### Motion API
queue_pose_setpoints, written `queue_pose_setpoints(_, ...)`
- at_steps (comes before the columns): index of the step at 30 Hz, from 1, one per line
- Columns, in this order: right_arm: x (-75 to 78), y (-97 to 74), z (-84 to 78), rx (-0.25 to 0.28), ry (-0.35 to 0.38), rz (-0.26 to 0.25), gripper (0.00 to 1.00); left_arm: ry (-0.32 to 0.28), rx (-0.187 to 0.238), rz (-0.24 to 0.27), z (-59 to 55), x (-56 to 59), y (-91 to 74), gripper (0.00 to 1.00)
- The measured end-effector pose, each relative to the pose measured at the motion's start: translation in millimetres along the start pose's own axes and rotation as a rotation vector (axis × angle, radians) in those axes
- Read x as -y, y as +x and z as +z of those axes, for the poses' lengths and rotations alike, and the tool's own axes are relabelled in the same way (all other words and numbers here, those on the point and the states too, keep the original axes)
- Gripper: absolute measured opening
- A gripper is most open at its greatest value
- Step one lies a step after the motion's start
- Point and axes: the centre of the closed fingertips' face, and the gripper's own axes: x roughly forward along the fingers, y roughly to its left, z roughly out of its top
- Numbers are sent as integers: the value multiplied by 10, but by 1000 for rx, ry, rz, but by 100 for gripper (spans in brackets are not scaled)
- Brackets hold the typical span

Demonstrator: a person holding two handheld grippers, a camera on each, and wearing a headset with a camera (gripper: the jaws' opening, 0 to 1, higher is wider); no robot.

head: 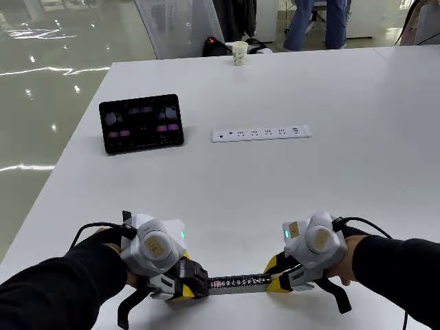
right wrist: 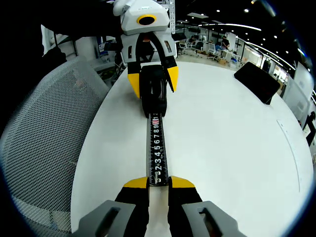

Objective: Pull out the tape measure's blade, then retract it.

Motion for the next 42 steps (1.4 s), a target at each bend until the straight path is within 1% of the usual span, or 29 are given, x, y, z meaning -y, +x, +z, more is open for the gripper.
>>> queue_pose_setpoints(14, 4, -60, -75, -6, 9, -10, 10, -3, 3, 3, 1, -3, -1, 32)
queue_pose_setpoints(24, 7, -77, -92, -5, 12, -12, 10, -5, 3, 4, 1, -2, -1, 32)
queue_pose_setpoints(42, 2, -151, -199, -12, 30, -25, 10, -7, 3, 4, -2, 1, -1, 32)
